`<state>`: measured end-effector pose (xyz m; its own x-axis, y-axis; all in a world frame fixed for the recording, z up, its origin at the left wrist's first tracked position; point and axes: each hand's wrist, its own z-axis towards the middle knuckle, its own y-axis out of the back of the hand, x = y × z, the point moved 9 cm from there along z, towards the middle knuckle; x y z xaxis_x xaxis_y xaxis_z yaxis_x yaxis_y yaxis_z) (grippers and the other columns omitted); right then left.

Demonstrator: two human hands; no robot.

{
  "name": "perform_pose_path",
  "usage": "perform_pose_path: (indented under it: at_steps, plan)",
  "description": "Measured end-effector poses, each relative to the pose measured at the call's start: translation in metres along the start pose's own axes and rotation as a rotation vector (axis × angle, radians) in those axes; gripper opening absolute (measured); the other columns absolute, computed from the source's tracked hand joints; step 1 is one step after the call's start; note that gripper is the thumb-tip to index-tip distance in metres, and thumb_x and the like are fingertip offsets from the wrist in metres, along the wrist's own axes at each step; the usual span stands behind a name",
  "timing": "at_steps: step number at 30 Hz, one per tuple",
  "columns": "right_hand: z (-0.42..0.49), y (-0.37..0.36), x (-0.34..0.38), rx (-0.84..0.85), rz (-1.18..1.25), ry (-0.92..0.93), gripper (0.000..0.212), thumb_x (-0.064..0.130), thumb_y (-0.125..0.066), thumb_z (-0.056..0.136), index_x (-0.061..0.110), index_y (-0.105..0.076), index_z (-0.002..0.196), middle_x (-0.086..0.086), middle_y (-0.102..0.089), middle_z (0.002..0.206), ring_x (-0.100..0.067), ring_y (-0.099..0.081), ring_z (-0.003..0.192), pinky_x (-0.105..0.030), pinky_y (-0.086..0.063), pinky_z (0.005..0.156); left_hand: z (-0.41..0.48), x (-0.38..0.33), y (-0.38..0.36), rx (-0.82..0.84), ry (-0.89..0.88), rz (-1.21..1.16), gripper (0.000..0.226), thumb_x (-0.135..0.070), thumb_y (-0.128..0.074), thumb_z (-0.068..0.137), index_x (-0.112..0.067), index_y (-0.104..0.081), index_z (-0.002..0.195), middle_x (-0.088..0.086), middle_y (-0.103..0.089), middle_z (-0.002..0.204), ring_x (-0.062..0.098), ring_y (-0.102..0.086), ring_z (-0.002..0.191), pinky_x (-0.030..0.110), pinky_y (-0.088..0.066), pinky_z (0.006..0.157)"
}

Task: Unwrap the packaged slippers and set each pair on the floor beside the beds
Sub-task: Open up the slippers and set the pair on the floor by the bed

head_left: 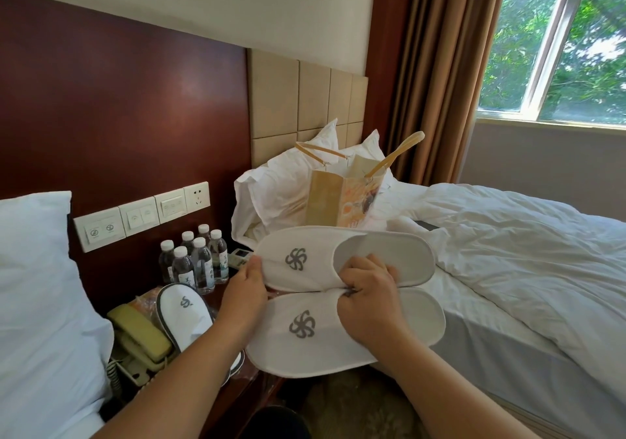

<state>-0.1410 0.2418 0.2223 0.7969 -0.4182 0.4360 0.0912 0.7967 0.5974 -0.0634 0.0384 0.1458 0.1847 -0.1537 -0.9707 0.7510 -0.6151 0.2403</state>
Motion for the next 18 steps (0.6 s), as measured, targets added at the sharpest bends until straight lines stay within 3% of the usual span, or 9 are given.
perform_pose_path:
  at_steps: [4, 7, 11, 13, 14, 16, 18]
  plan:
    - [-0.004, -0.008, -0.007, 0.048, 0.197, -0.115, 0.014, 0.009, -0.044, 0.053, 0.021, -0.044, 0.046, 0.005, -0.052, 0.059, -0.017, -0.046, 0.071, -0.024, -0.031, 0.078, -0.001, 0.017, -0.003, 0.034, 0.109, -0.131, 0.043, -0.05, -0.027, 0.105, -0.027, -0.062, 0.113, 0.004, -0.069, 0.095, 0.024, -0.065, 0.091, 0.043, -0.05, 0.091]
    - [-0.008, -0.017, -0.026, 0.099, 0.323, -0.288, 0.017, 0.004, -0.05, 0.058, 0.019, -0.048, 0.048, 0.009, -0.052, 0.062, -0.018, -0.051, 0.074, -0.024, -0.037, 0.064, 0.002, 0.02, -0.005, 0.062, 0.101, -0.151, 0.044, -0.051, -0.028, 0.104, -0.027, -0.065, 0.111, 0.007, -0.072, 0.095, 0.026, -0.068, 0.091, 0.043, -0.052, 0.088]
    - [-0.011, -0.017, -0.046, 0.136, 0.431, -0.415, 0.038, -0.018, -0.05, 0.066, 0.015, -0.048, 0.046, 0.009, -0.045, 0.064, -0.01, -0.043, 0.059, -0.016, -0.033, 0.052, 0.003, 0.025, -0.018, 0.194, 0.088, -0.129, 0.046, -0.053, -0.028, 0.104, -0.028, -0.064, 0.118, 0.011, -0.074, 0.102, 0.027, -0.072, 0.088, 0.039, -0.056, 0.078]
    - [-0.009, -0.017, -0.05, 0.185, 0.37, -0.375, 0.052, -0.018, -0.05, 0.069, 0.025, -0.054, 0.041, 0.01, -0.043, 0.063, -0.007, -0.042, 0.058, -0.014, -0.032, 0.053, 0.005, 0.029, -0.024, 0.223, 0.052, -0.063, 0.046, -0.052, -0.024, 0.104, -0.03, -0.06, 0.124, 0.009, -0.073, 0.104, 0.022, -0.071, 0.088, 0.039, -0.055, 0.082]
    - [-0.009, -0.018, -0.05, 0.218, 0.3, -0.339, 0.056, -0.016, -0.051, 0.071, 0.031, -0.055, 0.041, 0.01, -0.042, 0.059, -0.004, -0.04, 0.056, -0.014, -0.031, 0.053, 0.004, 0.032, -0.026, 0.209, 0.055, -0.048, 0.046, -0.051, -0.022, 0.105, -0.03, -0.058, 0.126, 0.006, -0.071, 0.099, 0.018, -0.068, 0.084, 0.034, -0.054, 0.076]
    - [-0.008, -0.023, -0.048, 0.281, 0.116, -0.28, 0.043, -0.008, -0.052, 0.071, 0.027, -0.06, 0.047, 0.01, -0.042, 0.052, -0.004, -0.039, 0.052, -0.017, -0.031, 0.052, 0.003, 0.044, -0.031, 0.204, 0.094, -0.038, 0.048, -0.05, -0.021, 0.105, -0.027, -0.057, 0.128, 0.005, -0.07, 0.09, 0.015, -0.066, 0.077, 0.027, -0.047, 0.061]
    - [-0.003, -0.027, -0.052, 0.303, -0.067, -0.274, 0.027, -0.001, -0.051, 0.075, 0.017, -0.061, 0.057, 0.009, -0.047, 0.055, -0.011, -0.047, 0.056, -0.024, -0.034, 0.053, 0.004, 0.065, -0.038, 0.201, 0.175, -0.084, 0.059, -0.059, -0.022, 0.101, -0.021, -0.06, 0.126, 0.011, -0.072, 0.097, 0.024, -0.068, 0.087, 0.034, -0.054, 0.072]
